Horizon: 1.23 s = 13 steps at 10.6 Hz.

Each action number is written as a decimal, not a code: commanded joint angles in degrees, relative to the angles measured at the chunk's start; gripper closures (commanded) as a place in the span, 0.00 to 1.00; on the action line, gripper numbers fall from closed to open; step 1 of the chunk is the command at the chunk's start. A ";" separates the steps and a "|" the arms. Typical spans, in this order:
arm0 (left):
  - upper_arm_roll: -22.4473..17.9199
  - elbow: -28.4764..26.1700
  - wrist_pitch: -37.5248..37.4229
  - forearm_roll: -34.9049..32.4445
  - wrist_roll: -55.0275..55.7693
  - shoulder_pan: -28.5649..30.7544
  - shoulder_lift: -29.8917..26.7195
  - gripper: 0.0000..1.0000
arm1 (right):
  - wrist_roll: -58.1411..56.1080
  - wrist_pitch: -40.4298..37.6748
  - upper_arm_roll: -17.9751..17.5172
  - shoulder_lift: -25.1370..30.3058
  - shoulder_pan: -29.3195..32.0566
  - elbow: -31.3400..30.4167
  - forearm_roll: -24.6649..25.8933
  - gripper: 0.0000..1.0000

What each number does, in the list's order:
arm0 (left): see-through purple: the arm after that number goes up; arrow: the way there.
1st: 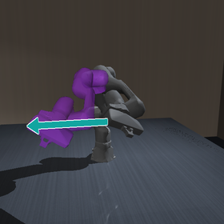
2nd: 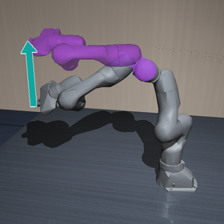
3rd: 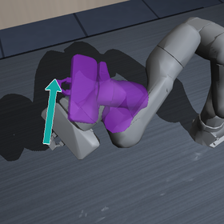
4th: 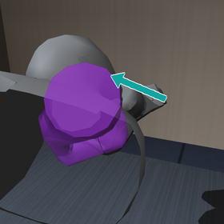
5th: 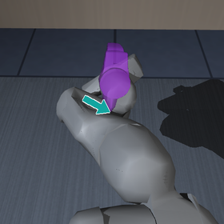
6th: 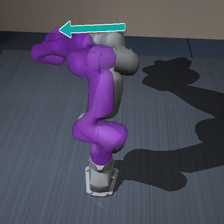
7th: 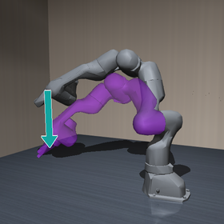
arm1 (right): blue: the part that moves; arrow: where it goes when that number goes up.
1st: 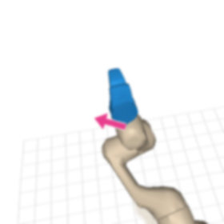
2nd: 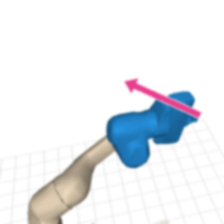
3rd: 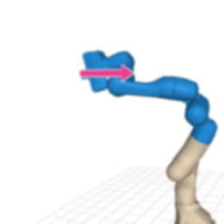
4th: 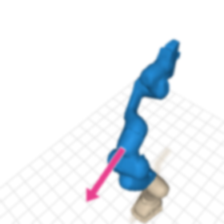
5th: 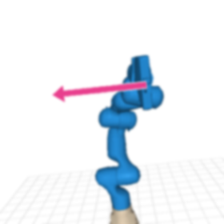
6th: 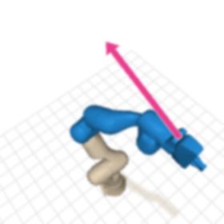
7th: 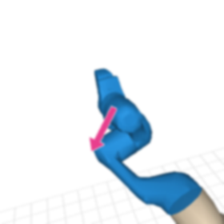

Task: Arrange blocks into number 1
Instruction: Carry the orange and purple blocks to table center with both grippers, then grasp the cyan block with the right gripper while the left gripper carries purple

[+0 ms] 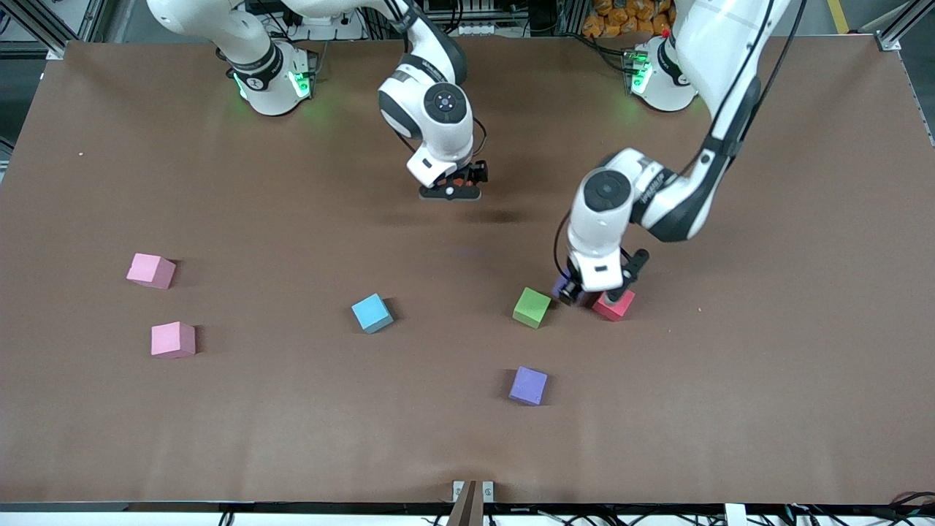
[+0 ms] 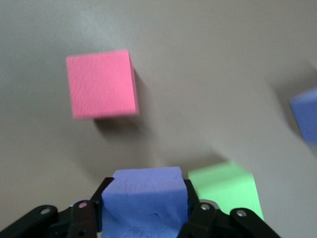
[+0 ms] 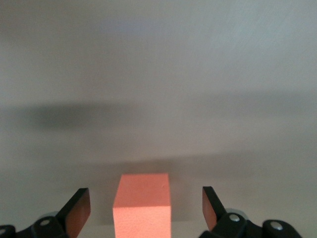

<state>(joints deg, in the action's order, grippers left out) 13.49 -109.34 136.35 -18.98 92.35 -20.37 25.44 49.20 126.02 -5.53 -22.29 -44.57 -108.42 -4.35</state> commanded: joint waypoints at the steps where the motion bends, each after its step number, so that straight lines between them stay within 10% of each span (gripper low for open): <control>1: 5.82 3.24 -6.43 -0.79 -2.26 -0.20 -1.01 1.00 | -11.43 -7.87 -0.35 1.02 9.37 6.28 -1.10 0.00; 5: 11.99 6.31 -6.44 -0.80 -12.51 -3.43 3.19 1.00 | -30.36 -4.75 -0.09 -1.51 22.14 7.69 1.26 0.00; 13: 11.73 13.81 -5.22 -2.55 -27.31 -11.97 12.97 1.00 | -47.61 9.49 -0.27 -15.67 26.29 14.12 3.30 0.00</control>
<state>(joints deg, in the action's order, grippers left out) 25.43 -96.49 130.83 -19.38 65.17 -31.49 37.70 3.14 134.61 -4.74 -36.02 -19.18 -96.31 -1.04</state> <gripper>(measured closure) 0.432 0.000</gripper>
